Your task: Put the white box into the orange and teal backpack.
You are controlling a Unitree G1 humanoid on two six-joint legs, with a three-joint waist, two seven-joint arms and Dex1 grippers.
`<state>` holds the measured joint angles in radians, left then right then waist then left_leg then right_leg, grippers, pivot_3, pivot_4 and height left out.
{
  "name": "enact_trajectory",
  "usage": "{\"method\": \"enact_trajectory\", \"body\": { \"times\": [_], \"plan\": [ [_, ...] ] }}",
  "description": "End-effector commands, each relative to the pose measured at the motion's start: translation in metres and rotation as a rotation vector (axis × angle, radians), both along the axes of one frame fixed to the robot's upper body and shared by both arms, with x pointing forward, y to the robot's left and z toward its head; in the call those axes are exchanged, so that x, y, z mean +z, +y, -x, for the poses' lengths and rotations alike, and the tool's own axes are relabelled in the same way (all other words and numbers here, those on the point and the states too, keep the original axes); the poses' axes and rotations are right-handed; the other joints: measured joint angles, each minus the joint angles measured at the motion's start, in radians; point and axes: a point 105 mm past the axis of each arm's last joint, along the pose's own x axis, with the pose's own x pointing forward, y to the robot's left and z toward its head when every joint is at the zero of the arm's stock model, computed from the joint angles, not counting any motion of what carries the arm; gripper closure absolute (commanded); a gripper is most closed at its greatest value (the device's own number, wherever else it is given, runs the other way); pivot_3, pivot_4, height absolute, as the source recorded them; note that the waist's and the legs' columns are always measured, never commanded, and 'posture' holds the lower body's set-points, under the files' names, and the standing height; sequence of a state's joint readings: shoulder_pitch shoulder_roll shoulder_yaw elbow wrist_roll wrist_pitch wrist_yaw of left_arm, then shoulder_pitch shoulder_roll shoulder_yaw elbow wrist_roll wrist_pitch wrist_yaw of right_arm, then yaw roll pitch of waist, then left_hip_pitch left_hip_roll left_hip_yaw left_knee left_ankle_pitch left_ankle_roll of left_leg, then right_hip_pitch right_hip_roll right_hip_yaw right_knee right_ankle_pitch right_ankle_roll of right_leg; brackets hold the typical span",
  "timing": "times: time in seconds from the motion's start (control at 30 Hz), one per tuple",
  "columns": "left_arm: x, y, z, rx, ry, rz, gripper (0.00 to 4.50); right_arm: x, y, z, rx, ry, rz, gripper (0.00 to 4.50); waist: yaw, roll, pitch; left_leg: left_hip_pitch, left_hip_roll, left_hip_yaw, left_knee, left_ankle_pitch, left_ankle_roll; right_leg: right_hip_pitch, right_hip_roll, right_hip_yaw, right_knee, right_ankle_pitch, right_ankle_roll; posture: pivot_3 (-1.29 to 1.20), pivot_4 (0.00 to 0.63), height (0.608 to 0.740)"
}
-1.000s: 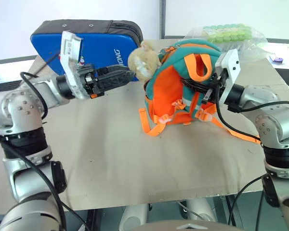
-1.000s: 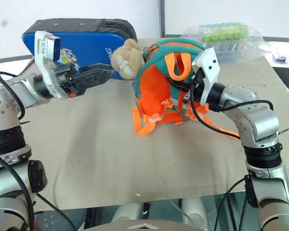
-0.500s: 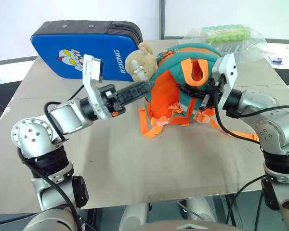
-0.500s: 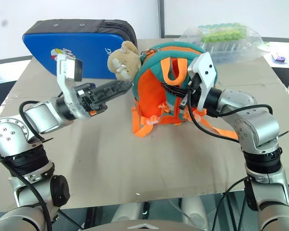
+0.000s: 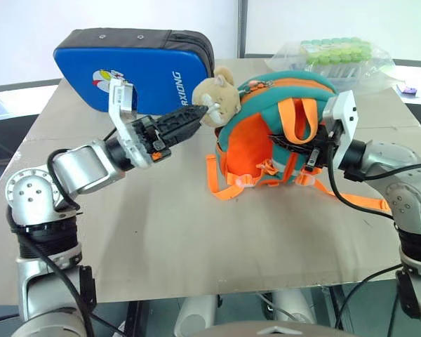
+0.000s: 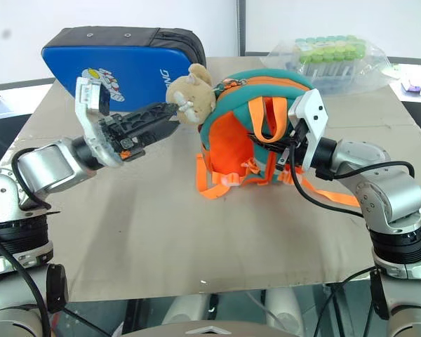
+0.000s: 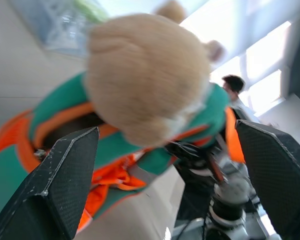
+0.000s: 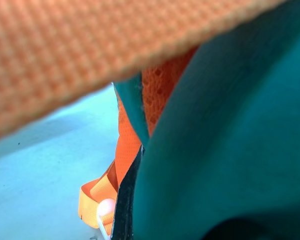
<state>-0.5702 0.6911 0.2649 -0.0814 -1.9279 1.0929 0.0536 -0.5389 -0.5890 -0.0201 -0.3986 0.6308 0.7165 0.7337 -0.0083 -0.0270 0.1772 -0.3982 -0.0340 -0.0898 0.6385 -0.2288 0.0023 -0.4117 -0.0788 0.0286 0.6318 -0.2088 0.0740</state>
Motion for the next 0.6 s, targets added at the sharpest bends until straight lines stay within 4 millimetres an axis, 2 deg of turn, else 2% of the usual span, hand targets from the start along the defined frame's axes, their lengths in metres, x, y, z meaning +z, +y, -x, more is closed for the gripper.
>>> {"method": "enact_trajectory", "body": {
  "times": [0.03, 0.2, 0.23, 0.33, 0.43, 0.47, 0.5, 0.57, 0.6],
  "plan": [
    [0.016, -0.009, -0.004, -0.016, -0.027, 0.058, 0.03, 0.016, 0.001, 0.01, 0.018, -0.069, -0.013, 4.5, 0.0, 0.0, 0.0, 0.0, 0.0, 0.0, 0.0, 0.0, 0.0, 0.0, 0.0, 0.0, 0.0, 0.0, 0.0, 0.0, 0.15, 0.74],
    [0.02, -0.025, -0.018, -0.019, -0.014, 0.106, 0.03, 0.012, 0.0, 0.013, 0.019, -0.05, -0.008, 4.5, -0.002, 0.0, 0.0, 0.0, 0.0, 0.0, 0.0, 0.001, -0.001, 0.0, 0.0, 0.0, 0.0, 0.0, 0.0, 0.0, 0.15, 0.74],
    [0.019, -0.028, -0.021, -0.017, -0.018, 0.101, 0.27, 0.011, -0.001, 0.013, 0.015, -0.047, -0.009, 4.5, -0.002, 0.0, 0.0, 0.0, 0.0, 0.0, 0.0, 0.001, -0.001, 0.0, 0.0, 0.0, 0.0, 0.0, 0.0, 0.0, 0.15, 0.74],
    [0.025, -0.033, -0.021, -0.033, -0.037, 0.135, 1.23, 0.013, -0.003, 0.011, -0.011, -0.048, -0.032, 4.5, -0.002, 0.0, 0.0, -0.001, 0.0, 0.0, 0.0, 0.001, -0.002, 0.0, 0.0, 0.0, -0.001, 0.0, 0.0, 0.0, 0.15, 0.74],
    [0.031, -0.023, -0.028, 0.031, -0.056, 0.175, 2.71, 0.021, -0.008, 0.008, -0.04, -0.05, -0.094, 4.5, -0.003, 0.0, 0.0, -0.001, 0.0, 0.0, 0.0, 0.002, -0.003, 0.0, 0.0, 0.0, -0.001, 0.0, 0.0, 0.0, 0.15, 0.74],
    [0.034, -0.018, -0.03, 0.057, -0.062, 0.199, 3.0, 0.025, -0.01, 0.007, -0.052, -0.049, -0.125, 4.5, -0.003, 0.0, 0.0, -0.001, 0.0, 0.0, 0.0, 0.002, -0.003, 0.0, 0.0, 0.0, -0.001, 0.0, 0.0, 0.0, 0.15, 0.74],
    [0.038, -0.013, -0.031, 0.084, -0.073, 0.227, 3.48, 0.029, -0.012, 0.006, -0.064, -0.047, -0.167, 4.5, -0.003, 0.0, 0.0, -0.001, 0.0, 0.0, 0.0, 0.002, -0.003, 0.0, 0.0, 0.0, -0.001, 0.0, 0.0, 0.0, 0.15, 0.74],
    [0.045, -0.002, -0.032, 0.136, -0.09, 0.286, 4.05, 0.038, -0.016, 0.004, -0.089, -0.045, -0.253, 4.5, -0.002, 0.0, 0.0, -0.001, 0.0, 0.0, 0.0, 0.002, -0.004, 0.0, 0.0, 0.0, -0.001, 0.0, 0.0, 0.0, 0.15, 0.74],
    [0.048, 0.004, -0.031, 0.161, -0.099, 0.322, 4.1, 0.043, -0.018, 0.003, -0.104, -0.046, -0.295, 4.5, -0.003, 0.0, 0.0, -0.001, 0.0, 0.0, 0.0, 0.002, -0.004, 0.0, 0.0, 0.0, -0.001, 0.0, 0.0, 0.0, 0.15, 0.74]
  ]
}}
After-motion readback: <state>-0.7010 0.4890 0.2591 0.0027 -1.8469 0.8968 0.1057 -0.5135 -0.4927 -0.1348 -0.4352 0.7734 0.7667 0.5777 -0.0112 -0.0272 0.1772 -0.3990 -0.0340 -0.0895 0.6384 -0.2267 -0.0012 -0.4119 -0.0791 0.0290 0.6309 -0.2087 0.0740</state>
